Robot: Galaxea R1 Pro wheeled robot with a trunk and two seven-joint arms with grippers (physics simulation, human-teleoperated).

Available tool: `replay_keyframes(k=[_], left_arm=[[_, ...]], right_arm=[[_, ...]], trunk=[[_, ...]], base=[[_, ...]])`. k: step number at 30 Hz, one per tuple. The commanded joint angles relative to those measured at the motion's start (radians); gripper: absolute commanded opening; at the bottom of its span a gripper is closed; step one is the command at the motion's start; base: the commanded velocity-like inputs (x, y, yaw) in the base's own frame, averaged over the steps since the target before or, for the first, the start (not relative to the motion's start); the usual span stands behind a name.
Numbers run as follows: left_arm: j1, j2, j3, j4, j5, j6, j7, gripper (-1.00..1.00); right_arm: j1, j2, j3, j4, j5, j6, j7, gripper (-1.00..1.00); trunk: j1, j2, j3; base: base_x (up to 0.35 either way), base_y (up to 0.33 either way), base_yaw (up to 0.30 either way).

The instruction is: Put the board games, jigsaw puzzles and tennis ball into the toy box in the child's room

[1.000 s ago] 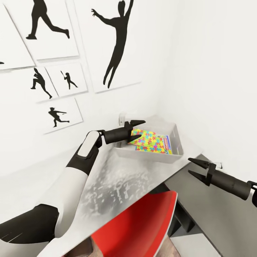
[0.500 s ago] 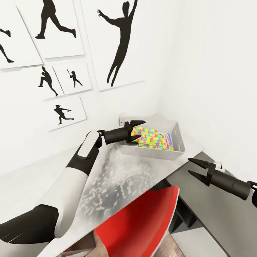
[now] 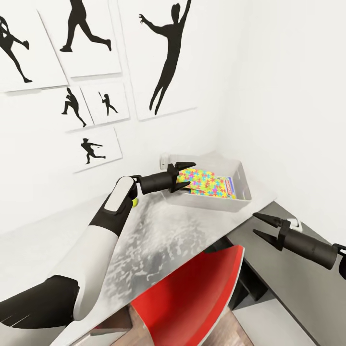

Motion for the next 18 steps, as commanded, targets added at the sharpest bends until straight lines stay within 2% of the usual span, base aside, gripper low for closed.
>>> replay_keyframes(k=[1, 13, 18], left_arm=[[-0.001, 0.0, 0.001, 0.001, -0.01, 0.002, -0.01, 1.0], [-0.001, 0.0, -0.001, -0.001, -0.01, 0.004, -0.01, 1.0], [0.017, 0.0, 0.0, -0.044, -0.01, 0.005, -0.01, 1.0]], right_arm=[[-0.001, 0.0, -0.001, 0.0, -0.006, 0.004, -0.006, 1.0], [-0.001, 0.0, -0.002, -0.001, -0.006, 0.004, -0.006, 1.0], [-0.001, 0.0, -0.002, -0.001, -0.006, 0.004, -0.006, 1.0]], trunk=[[0.001, -0.002, -0.001], [0.001, -0.002, 0.012], [0.001, -0.002, 0.018]], base=[[-0.001, 0.001, 0.153], [0.0, 0.0, 0.21], [0.0, 0.0, 0.216]])
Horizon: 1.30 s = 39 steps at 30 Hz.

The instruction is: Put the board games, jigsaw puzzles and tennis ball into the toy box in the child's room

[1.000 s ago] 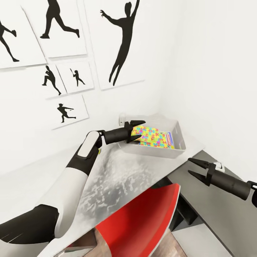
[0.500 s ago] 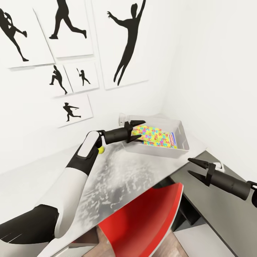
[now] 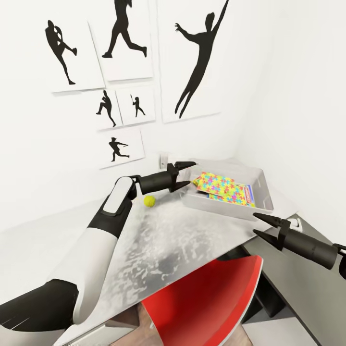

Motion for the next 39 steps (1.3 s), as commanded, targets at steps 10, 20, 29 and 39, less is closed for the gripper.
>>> replay_keyframes(k=[10, 20, 29, 39], left_arm=[[0.021, 0.0, -0.003, -0.063, -0.012, 0.002, -0.006, 1.0], [0.031, 0.0, -0.003, -0.064, -0.018, 0.0, -0.003, 1.0], [0.031, 0.0, -0.003, -0.064, -0.02, 0.0, -0.002, 1.0], [0.036, 0.0, -0.003, -0.065, -0.021, 0.001, -0.002, 1.0]], right_arm=[[-0.001, 0.0, -0.003, 0.003, -0.005, 0.005, -0.004, 1.0], [-0.001, 0.0, -0.001, 0.008, -0.004, 0.006, -0.003, 1.0], [-0.001, 0.0, -0.001, 0.008, -0.004, 0.006, -0.003, 1.0], [-0.001, 0.0, -0.001, 0.008, -0.004, 0.006, -0.003, 1.0]], trunk=[[0.001, -0.002, 0.011], [0.001, -0.002, 0.025], [0.001, -0.002, 0.039], [0.001, -0.002, 0.055]], base=[[0.0, 0.0, 0.203], [0.0, 0.0, 0.169], [0.0, 0.0, 0.113], [0.0, 0.0, 0.085]])
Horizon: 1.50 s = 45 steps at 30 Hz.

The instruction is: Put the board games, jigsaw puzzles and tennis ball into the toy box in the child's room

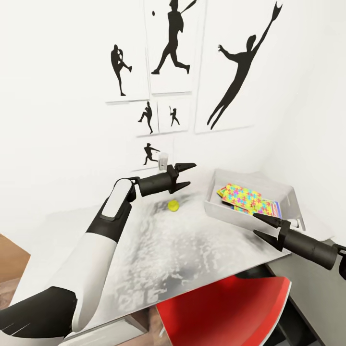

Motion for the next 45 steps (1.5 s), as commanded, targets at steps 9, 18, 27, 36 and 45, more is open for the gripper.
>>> replay_keyframes(k=[9, 18, 27, 36, 45], left_arm=[[0.007, 0.0, 0.002, 0.001, -0.009, 0.003, -0.009, 1.0], [0.009, 0.0, 0.001, 0.001, -0.009, 0.003, -0.009, 1.0], [0.011, 0.0, 0.001, 0.001, -0.01, 0.003, -0.009, 1.0], [0.018, 0.0, 0.002, 0.001, -0.01, 0.003, -0.009, 1.0], [0.019, 0.0, 0.002, 0.001, -0.011, 0.003, -0.009, 1.0]], right_arm=[[-0.001, 0.0, -0.001, 0.0, -0.005, 0.003, -0.005, 1.0], [-0.001, 0.0, -0.001, 0.0, -0.005, 0.004, -0.005, 1.0], [-0.001, 0.0, 0.0, -0.002, -0.005, 0.003, -0.005, 1.0], [-0.001, 0.0, 0.002, -0.001, 0.036, 0.003, -0.006, 1.0], [-0.001, 0.0, 0.001, 0.0, 0.064, 0.004, -0.005, 1.0]], trunk=[[0.001, -0.002, 0.013], [0.001, -0.002, 0.028], [0.001, -0.002, 0.043], [0.001, -0.002, 0.058], [0.001, -0.002, 0.073]], base=[[0.0, 0.0, 0.034], [0.0, 0.0, 0.001], [0.0, 0.0, 0.0], [0.0, 0.0, 0.0], [0.0, 0.0, 0.039]])
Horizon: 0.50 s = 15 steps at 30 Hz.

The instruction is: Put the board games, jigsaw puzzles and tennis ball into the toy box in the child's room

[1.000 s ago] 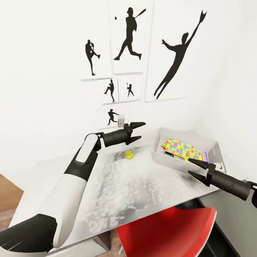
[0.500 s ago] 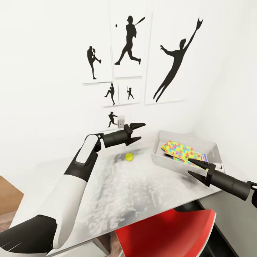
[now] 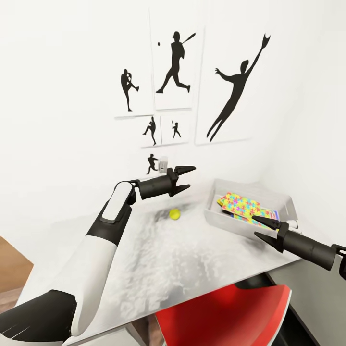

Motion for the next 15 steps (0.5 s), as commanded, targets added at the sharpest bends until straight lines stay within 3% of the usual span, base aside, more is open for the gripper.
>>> replay_keyframes(k=[1, 15], left_arm=[[-0.001, 0.0, 0.001, 0.001, -0.01, 0.003, -0.009, 1.0], [0.002, 0.0, 0.001, 0.001, -0.01, 0.003, -0.009, 1.0]], right_arm=[[-0.001, 0.0, -0.001, 0.0, -0.005, 0.004, -0.005, 1.0], [-0.001, 0.0, -0.001, 0.0, -0.004, 0.004, -0.005, 1.0]], trunk=[[0.001, -0.002, 0.0], [0.001, -0.002, 0.023]], base=[[0.0, 0.0, 0.064], [0.0, 0.0, 0.067]])
